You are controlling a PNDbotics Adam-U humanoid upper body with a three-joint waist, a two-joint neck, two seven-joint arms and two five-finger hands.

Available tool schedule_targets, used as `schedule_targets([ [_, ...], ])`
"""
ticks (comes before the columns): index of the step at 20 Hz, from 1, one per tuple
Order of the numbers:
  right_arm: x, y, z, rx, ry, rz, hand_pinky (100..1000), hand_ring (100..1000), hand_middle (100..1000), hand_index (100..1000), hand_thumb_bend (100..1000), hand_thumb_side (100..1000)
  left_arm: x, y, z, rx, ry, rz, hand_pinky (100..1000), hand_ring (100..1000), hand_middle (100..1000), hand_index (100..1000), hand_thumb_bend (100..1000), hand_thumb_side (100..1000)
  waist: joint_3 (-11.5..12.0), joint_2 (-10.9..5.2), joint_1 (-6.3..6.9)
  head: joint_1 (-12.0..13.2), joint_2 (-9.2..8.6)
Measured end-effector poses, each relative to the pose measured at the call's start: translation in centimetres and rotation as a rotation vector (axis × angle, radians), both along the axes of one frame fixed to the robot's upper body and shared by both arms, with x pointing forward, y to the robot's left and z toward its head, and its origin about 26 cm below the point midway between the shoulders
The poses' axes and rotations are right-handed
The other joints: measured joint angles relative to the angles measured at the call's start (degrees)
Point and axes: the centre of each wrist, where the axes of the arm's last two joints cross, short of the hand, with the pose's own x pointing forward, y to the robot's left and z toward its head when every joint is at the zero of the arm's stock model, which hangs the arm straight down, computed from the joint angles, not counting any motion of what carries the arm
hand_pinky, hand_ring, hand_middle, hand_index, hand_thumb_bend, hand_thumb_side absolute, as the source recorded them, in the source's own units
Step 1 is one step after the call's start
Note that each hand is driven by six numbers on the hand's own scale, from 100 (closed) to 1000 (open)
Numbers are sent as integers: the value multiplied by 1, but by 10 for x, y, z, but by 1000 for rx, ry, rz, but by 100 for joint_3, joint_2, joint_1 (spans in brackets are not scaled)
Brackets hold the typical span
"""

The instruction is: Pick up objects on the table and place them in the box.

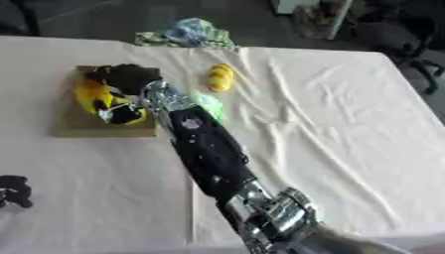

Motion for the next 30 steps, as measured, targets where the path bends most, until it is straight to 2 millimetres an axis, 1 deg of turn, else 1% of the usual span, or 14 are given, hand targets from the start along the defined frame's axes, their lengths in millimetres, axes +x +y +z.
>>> schedule_targets([
  [2, 0, 0, 0, -22, -6, -2, 825, 855, 958, 1000, 142, 655, 0, 0, 0, 0, 0, 0, 799, 539, 581, 726, 100, 1000, -12, 0, 0, 0, 0],
  [4, 0, -1, 0, -36, -6, 4, 829, 853, 959, 1000, 123, 622, 0, 0, 0, 0, 0, 0, 799, 539, 580, 726, 100, 1000, -42, 0, 0, 0, 0],
  [7, 4, -11, 9, -30, -12, 30, 840, 851, 956, 1000, 100, 526, -1, 1, -1, 0, 4, 6, 800, 538, 580, 726, 100, 1000, -117, 0, 0, 10, 0],
  [10, 11, -34, 23, -2, 2, 66, 847, 860, 960, 1000, 100, 449, -4, 3, -5, -1, 16, 19, 799, 538, 580, 726, 100, 1000, -235, -2, 0, 64, 0],
  [12, 15, -53, 33, 10, 15, 90, 850, 867, 963, 1000, 100, 452, -6, 6, -7, 1, 23, 31, 799, 538, 580, 726, 100, 1000, -339, -7, -1, 110, 0],
  [14, 16, -75, 40, 15, 37, 105, 849, 868, 961, 1000, 100, 486, -8, 8, -8, 2, 29, 44, 800, 538, 580, 726, 100, 1000, -423, -8, -11, 153, 0],
  [15, 16, -85, 42, 18, 55, 112, 848, 871, 960, 1000, 100, 503, -9, 9, -9, 2, 30, 48, 800, 538, 580, 726, 100, 1000, -461, -8, -21, 169, 0],
  [17, 15, -106, 39, 21, 112, 126, 852, 885, 967, 1000, 100, 473, -10, 11, -9, 1, 29, 59, 799, 538, 580, 726, 100, 1000, -529, -8, -40, 212, 1],
  [18, 14, -114, 38, 18, 143, 136, 851, 886, 967, 1000, 100, 454, -10, 12, -9, 1, 28, 65, 800, 538, 580, 726, 100, 1000, -552, -8, -41, 228, 1],
  [19, 13, -122, 36, 12, 179, 151, 852, 888, 964, 1000, 121, 304, -10, 12, -10, 2, 28, 69, 800, 537, 580, 726, 100, 1000, -572, -8, -41, 246, 1],
  [20, 11, -129, 35, 4, 212, 165, 853, 892, 971, 1000, 100, 408, -10, 13, -10, 4, 28, 72, 800, 537, 580, 726, 100, 1000, -586, -8, -42, 257, 1],
  [23, 6, -144, 32, -32, 310, 198, 855, 905, 978, 1000, 100, 412, -11, 15, -9, 7, 25, 80, 800, 537, 580, 726, 100, 1000, -601, -8, -46, 291, 1],
  [25, 4, -149, 27, -47, 369, 189, 857, 918, 984, 1000, 100, 461, -11, 15, -9, 10, 24, 82, 800, 537, 580, 726, 100, 1000, -604, -11, -54, 305, 1],
  [30, 1, -149, 14, -81, 478, 154, 863, 944, 997, 1000, 100, 507, -11, 15, -9, 10, 24, 84, 800, 536, 580, 725, 100, 1000, -599, -20, -62, 308, 1],
])
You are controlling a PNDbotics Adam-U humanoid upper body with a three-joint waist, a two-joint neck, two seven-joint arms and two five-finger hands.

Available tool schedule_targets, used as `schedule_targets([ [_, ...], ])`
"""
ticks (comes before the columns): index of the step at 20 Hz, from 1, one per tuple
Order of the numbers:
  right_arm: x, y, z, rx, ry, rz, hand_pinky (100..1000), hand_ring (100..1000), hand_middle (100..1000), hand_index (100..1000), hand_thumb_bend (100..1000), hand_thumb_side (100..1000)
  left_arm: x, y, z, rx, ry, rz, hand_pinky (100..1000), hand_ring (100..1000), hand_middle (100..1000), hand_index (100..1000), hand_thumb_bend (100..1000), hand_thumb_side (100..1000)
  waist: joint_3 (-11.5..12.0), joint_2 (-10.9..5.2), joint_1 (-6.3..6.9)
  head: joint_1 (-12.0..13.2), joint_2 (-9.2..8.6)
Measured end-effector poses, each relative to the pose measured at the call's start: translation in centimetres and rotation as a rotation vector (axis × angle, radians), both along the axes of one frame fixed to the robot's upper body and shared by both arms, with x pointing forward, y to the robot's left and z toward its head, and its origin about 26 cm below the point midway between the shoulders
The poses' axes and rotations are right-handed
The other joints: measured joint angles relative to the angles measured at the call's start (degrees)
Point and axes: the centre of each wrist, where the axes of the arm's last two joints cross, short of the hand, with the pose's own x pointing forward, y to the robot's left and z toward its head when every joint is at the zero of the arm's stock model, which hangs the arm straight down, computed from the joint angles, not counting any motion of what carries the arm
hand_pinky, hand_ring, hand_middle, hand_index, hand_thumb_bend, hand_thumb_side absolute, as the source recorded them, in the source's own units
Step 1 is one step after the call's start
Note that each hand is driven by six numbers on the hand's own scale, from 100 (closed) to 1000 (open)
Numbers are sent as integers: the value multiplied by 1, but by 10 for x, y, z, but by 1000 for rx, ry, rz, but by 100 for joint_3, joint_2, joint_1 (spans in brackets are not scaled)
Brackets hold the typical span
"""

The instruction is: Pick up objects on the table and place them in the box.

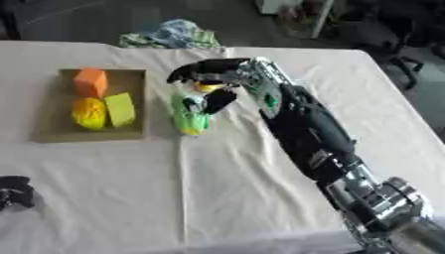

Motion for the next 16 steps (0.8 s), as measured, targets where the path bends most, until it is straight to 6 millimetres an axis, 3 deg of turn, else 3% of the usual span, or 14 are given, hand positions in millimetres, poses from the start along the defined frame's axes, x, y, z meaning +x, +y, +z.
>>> schedule_targets([
  [5, 1, -1, -5, -39, 20, -18, 863, 946, 998, 1000, 100, 506, 0, 0, 0, 1, 0, 0, 800, 536, 580, 725, 100, 1000, 1, -10, 0, 0, 0],
  [6, 1, -2, -5, -44, 19, -19, 896, 1000, 1000, 1000, 100, 562, 0, 0, 0, 1, 0, 1, 800, 536, 580, 725, 100, 1000, 2, -10, 0, 0, 0],
  [10, 3, -5, -10, -70, 31, -42, 909, 1000, 1000, 1000, 136, 608, 0, 0, 0, 2, 0, 1, 800, 535, 580, 725, 100, 1000, 25, -10, 0, -5, 0],
  [16, 4, 6, -14, -137, 21, -43, 906, 1000, 1000, 1000, 171, 649, 0, 0, 0, 2, 0, 1, 800, 535, 580, 725, 100, 1000, 45, -10, -11, -10, 0],
])
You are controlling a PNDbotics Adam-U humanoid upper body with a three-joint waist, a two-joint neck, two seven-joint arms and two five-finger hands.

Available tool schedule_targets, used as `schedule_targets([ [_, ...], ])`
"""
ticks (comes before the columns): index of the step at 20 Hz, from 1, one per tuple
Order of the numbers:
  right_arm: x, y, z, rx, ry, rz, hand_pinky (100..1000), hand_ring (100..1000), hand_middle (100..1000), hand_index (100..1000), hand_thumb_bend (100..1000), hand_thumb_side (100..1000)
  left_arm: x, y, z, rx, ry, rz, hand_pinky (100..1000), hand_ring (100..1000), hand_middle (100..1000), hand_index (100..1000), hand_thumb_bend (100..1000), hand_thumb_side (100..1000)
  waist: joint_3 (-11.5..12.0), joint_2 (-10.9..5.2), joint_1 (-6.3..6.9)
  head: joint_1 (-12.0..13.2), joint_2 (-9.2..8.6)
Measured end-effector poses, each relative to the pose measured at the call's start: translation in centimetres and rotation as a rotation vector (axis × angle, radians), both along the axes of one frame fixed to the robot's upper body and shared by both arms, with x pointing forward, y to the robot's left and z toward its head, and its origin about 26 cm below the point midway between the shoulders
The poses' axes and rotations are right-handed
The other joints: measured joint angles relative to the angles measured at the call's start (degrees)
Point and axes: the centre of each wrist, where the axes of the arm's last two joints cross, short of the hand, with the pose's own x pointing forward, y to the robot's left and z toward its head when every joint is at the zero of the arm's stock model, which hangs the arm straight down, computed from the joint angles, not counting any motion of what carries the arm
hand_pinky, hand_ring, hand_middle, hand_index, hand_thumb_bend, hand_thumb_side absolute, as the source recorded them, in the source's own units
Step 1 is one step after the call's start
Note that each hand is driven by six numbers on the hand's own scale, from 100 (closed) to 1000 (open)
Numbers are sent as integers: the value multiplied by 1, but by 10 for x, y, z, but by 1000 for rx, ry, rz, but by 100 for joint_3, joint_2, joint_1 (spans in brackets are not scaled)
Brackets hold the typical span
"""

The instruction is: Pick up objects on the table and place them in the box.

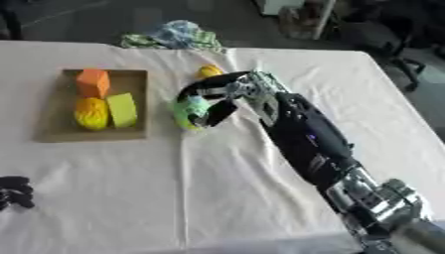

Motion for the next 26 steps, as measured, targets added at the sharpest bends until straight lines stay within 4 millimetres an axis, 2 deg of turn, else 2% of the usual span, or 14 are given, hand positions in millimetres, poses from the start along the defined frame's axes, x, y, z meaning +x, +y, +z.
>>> schedule_targets([
  [3, 0, 4, -6, -32, -4, 6, 901, 1000, 1000, 1000, 179, 637, 0, 0, 0, 0, 0, 0, 800, 534, 580, 725, 100, 1000, 1, -16, 0, -3, 0],
  [5, 0, 7, -12, -52, -1, 9, 892, 1000, 1000, 1000, 161, 567, 0, 0, 0, 0, 1, 0, 800, 534, 580, 725, 100, 1000, 5, -18, 0, -3, 0],
  [9, 1, 12, -18, -82, -6, 17, 844, 988, 1000, 1000, 120, 300, 0, 0, 0, 0, 2, 1, 800, 534, 580, 725, 100, 1000, 7, -18, 0, -16, 0],
  [11, 2, 14, -20, -90, -16, 22, 788, 927, 1000, 1000, 107, 139, 0, 0, 0, 0, 2, 1, 800, 533, 580, 725, 100, 1000, 7, -18, 0, -18, 0],
  [12, 2, 14, -21, -90, -22, 22, 752, 887, 987, 1000, 107, 100, 0, 0, 0, 0, 2, 1, 799, 533, 580, 725, 100, 1000, 7, -18, 0, -18, 0],
  [14, 2, 14, -21, -88, -39, 20, 666, 804, 927, 1000, 108, 100, 0, 0, 0, 0, 2, 1, 800, 533, 580, 725, 100, 1000, 4, -18, 0, -18, 0],
  [15, 2, 15, -22, -85, -50, 19, 606, 748, 863, 972, 104, 100, 0, 0, 0, 0, 2, 1, 800, 533, 580, 725, 100, 1000, 1, -18, 0, -18, 0],
  [17, 2, 14, -23, -71, -70, 13, 459, 605, 726, 858, 100, 100, 0, 0, 0, 0, 2, 2, 800, 533, 580, 725, 100, 1000, 1, -18, 0, -18, 0],
  [21, 1, 13, -21, -16, -120, -4, 266, 441, 488, 695, 100, 100, 0, 0, 0, 0, 2, 3, 800, 532, 580, 725, 100, 1000, -2, -18, 0, -18, 0],
  [23, 0, 12, -16, 26, -156, -11, 234, 413, 428, 646, 100, 100, 0, 1, 0, 0, 1, 6, 800, 532, 580, 725, 100, 1000, -9, -18, 0, -17, 0],
  [26, 0, 14, -3, 103, -220, -8, 219, 399, 406, 643, 100, 100, 0, 1, 0, 0, 0, 9, 800, 532, 580, 725, 100, 1000, -15, -18, 0, -17, 0],
])
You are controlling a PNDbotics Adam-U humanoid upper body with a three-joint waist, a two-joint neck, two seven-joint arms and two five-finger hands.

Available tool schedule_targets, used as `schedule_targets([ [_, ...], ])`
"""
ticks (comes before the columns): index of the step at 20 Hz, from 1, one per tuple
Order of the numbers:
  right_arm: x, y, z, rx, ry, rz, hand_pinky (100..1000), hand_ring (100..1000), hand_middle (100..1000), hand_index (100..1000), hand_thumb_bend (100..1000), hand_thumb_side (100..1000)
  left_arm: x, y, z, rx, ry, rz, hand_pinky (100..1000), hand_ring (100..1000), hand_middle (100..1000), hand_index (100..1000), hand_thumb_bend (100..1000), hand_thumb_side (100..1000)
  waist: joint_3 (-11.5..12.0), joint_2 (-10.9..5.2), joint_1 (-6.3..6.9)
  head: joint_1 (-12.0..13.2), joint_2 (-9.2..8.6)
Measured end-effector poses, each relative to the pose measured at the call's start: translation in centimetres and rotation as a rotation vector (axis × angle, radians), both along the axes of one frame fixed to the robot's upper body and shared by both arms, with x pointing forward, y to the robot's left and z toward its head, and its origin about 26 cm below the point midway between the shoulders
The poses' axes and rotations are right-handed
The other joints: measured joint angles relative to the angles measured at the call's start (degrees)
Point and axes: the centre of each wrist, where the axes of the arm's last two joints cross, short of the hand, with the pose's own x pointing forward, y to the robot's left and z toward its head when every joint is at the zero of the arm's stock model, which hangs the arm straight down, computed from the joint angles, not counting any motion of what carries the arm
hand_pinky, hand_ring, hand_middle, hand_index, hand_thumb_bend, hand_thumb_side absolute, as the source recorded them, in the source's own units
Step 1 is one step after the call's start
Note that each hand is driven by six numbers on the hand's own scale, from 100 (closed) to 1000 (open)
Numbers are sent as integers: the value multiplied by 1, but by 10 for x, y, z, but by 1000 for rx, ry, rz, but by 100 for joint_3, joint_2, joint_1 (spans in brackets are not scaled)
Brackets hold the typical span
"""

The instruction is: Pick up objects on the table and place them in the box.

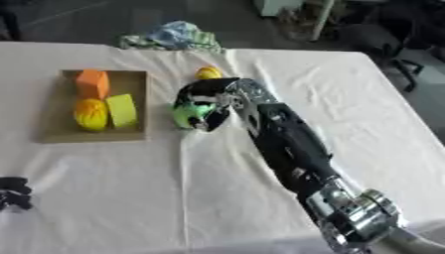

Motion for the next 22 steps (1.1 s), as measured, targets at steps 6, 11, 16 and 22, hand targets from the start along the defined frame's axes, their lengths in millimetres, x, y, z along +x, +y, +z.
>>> schedule_targets([
  [6, 8, 10, 53, 126, -179, 20, 211, 390, 402, 641, 100, 100, 0, 0, 0, 0, 0, -1, 800, 532, 580, 725, 100, 1000, 41, 0, 0, -37, 0],
  [11, 11, 37, 73, 220, -259, 29, 211, 386, 399, 642, 100, 100, 2, -4, 1, 1, -1, -22, 800, 531, 579, 725, 100, 1000, 253, 0, 0, -151, 0],
  [16, 10, 76, 78, 279, -289, 58, 257, 419, 432, 672, 100, 100, 7, -11, 5, 3, -10, -64, 800, 530, 579, 725, 100, 1000, 583, 7, 0, -347, 0],
  [22, 9, 100, 59, 288, -266, 6, 458, 537, 588, 782, 100, 100, 11, -16, 9, 1, -18, -102, 800, 529, 578, 724, 100, 1000, 820, 11, 0, -544, 0],
])
